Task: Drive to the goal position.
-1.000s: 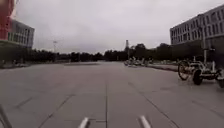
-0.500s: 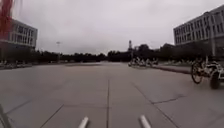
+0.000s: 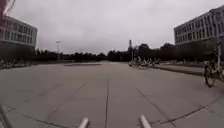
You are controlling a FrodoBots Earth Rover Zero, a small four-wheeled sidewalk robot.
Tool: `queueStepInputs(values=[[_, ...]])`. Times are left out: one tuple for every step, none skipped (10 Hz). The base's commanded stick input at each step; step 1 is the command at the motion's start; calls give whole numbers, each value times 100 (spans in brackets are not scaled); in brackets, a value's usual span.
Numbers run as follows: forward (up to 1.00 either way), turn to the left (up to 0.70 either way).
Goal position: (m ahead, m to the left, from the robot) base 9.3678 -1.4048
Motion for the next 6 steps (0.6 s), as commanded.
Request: queueStepInputs(values=[[100,-29],[100,-16],[100,0],[100,0],[100,-19],[100,-16]])
